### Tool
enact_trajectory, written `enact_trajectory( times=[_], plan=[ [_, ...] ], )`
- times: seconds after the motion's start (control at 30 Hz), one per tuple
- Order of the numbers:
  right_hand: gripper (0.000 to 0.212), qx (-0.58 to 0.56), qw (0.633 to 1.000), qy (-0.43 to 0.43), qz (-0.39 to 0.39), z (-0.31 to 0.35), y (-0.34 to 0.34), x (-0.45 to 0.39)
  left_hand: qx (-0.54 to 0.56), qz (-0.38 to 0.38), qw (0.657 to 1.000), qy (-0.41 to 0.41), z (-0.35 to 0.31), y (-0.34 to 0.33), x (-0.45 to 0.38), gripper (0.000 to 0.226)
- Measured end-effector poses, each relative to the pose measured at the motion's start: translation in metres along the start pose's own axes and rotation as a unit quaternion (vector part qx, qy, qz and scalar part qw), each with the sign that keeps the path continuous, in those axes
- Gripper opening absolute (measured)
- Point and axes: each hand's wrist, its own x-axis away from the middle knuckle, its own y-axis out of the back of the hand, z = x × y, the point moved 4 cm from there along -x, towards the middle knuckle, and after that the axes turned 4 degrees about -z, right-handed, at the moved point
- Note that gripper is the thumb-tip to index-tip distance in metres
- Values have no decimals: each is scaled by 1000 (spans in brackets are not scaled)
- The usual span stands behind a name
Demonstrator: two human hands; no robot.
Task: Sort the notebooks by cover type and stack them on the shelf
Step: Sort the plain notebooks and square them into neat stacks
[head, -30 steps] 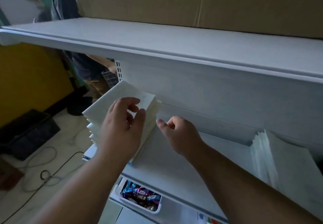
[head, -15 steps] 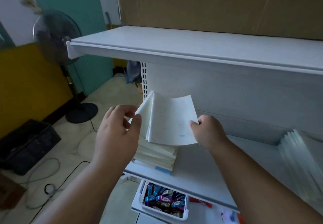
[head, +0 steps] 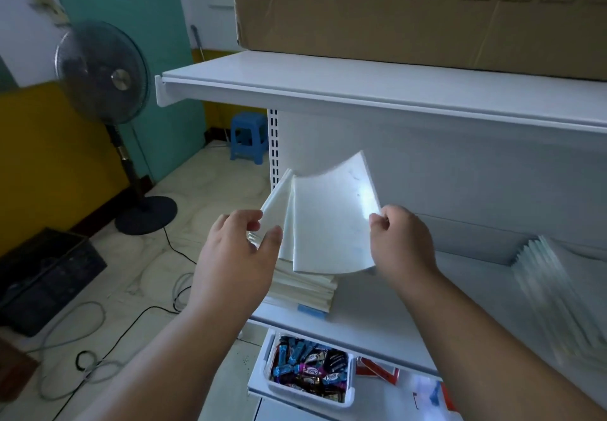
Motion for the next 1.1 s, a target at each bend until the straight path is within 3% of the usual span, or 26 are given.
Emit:
enact_trajectory(
  times=[0.1,0.17,0.2,0.27,0.33,0.4,0.43,0.5,0.57,0.67,0.77,0.87,0.93,0.97,1.0,1.1],
  plan=[
    [28,-273,959,-68,39,9,-1,9,77,21,996,51,0,-3,4,46],
    [25,-356,927,-76,89,23,-6,22,207,41,967,141,0,-4,8,26],
    [29,-357,926,-58,107,29,-7,27,269,44,944,188,-1,-4,11,14],
    [46,-297,949,-22,103,28,-5,27,335,24,912,235,2,-2,17,13],
    [53,-134,988,-20,71,5,-6,14,333,-19,912,238,6,4,23,16],
    [53,-62,985,-91,130,-22,-19,4,338,-54,910,235,8,7,32,17],
    [51,-100,968,-135,188,-30,-30,5,348,-61,906,234,7,7,37,17],
    [33,-262,899,-219,274,-36,-47,9,352,-72,905,228,4,5,47,16],
    [10,-340,871,-229,269,-36,-42,9,357,-88,902,228,0,6,59,16],
    [8,-424,847,-209,242,-37,-21,10,393,-116,877,250,-2,7,76,17],
    [11,-503,777,-199,322,-19,-2,32,396,-126,876,243,-4,6,87,20],
    [13,-509,745,-179,391,5,10,58,358,-134,891,245,1,8,90,16],
    [19,-521,726,-161,419,20,16,66,377,-121,882,257,5,13,88,15],
    [28,-515,733,-153,418,24,16,65,395,-117,872,263,8,17,86,17],
    [38,-487,768,-135,393,25,11,59,410,-118,864,267,12,22,84,18],
    [62,-219,945,-50,238,14,-9,30,445,-108,852,254,24,35,78,21]
  ],
)
